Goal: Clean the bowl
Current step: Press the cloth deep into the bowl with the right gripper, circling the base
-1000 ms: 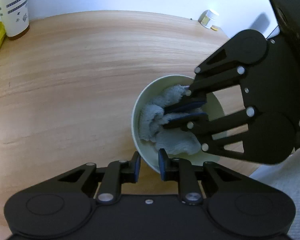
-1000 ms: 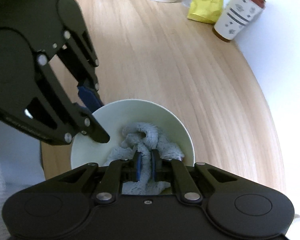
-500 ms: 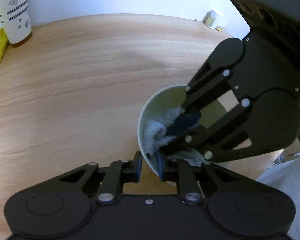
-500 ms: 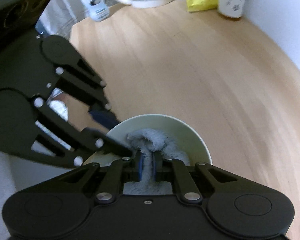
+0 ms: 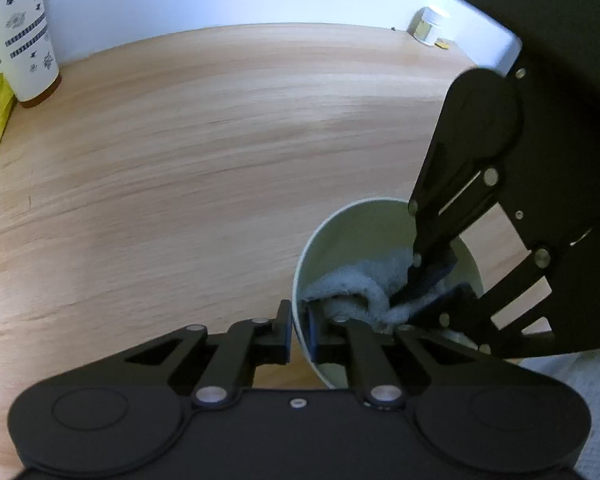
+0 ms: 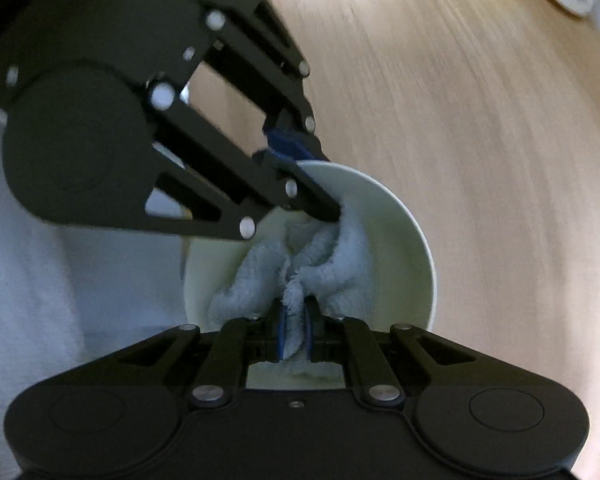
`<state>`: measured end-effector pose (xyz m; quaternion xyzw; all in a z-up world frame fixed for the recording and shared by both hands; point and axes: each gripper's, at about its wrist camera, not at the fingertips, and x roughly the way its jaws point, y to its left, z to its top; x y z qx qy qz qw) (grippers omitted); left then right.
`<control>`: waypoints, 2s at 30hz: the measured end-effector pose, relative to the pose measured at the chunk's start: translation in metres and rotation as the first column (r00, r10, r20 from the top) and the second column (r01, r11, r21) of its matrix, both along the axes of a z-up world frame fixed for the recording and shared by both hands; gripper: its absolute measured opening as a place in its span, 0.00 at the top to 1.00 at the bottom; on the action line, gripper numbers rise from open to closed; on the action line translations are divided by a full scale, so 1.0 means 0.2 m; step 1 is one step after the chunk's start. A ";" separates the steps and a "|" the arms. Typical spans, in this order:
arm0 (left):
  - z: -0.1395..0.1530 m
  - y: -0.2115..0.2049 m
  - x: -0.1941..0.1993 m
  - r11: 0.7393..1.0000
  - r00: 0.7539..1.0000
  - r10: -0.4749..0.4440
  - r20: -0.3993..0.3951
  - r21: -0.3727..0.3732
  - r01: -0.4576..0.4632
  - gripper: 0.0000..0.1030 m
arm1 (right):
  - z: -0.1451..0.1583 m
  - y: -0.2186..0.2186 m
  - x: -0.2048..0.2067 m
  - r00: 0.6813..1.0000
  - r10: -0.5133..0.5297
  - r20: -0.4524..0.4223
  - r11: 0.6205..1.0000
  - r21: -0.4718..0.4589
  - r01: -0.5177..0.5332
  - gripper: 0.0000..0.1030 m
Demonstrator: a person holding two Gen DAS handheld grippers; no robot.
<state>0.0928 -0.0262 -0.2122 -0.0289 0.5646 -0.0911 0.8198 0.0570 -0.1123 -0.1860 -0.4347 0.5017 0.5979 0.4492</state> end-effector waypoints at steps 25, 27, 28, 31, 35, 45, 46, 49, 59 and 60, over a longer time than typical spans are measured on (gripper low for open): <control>0.05 0.05 0.10 0.997 0.998 0.054 -0.023 -0.046 -0.055 0.86 | 0.22 -0.22 -0.21 0.835 -0.199 0.513 0.967 0.241 0.082 0.93; 0.05 0.06 0.10 0.997 0.999 0.050 -0.014 -0.052 -0.051 0.86 | 0.24 -0.23 -0.21 0.845 -0.219 0.488 0.960 0.264 0.096 0.93; 0.06 0.07 0.09 0.997 0.999 0.044 -0.014 -0.056 -0.045 0.86 | 0.25 -0.23 -0.21 0.857 -0.235 0.458 0.954 0.280 0.112 0.93; 0.08 0.09 0.06 0.997 0.999 0.032 -0.017 -0.068 -0.033 0.87 | 0.29 -0.25 -0.15 0.910 -0.318 0.266 0.922 0.312 0.230 0.93; 0.09 0.12 0.04 0.997 1.000 0.017 -0.015 -0.076 -0.018 0.87 | 0.24 -0.28 -0.08 0.918 -0.386 0.090 0.901 0.252 0.354 0.93; 0.13 0.13 0.01 0.999 1.000 0.019 -0.001 -0.037 -0.019 0.90 | 0.10 -0.27 0.04 0.866 -0.490 -0.098 0.861 0.101 0.498 0.94; 0.13 0.13 0.01 0.999 1.000 0.019 0.000 -0.029 -0.019 0.90 | 0.11 -0.26 0.03 0.872 -0.482 -0.081 0.868 0.089 0.488 0.94; 0.14 0.09 0.01 1.000 1.000 -0.014 0.009 0.006 0.014 0.90 | 0.10 -0.25 0.00 0.875 -0.479 -0.073 0.877 0.014 0.481 0.94; 0.16 0.04 -0.01 0.993 0.995 -0.100 0.016 0.062 0.099 0.90 | 0.16 -0.33 0.07 0.839 -0.533 -0.109 0.842 -0.159 0.515 0.94; 0.16 0.04 -0.02 0.993 0.995 -0.101 0.015 0.061 0.099 0.90 | 0.18 -0.33 0.05 0.849 -0.520 -0.094 0.849 -0.161 0.503 0.94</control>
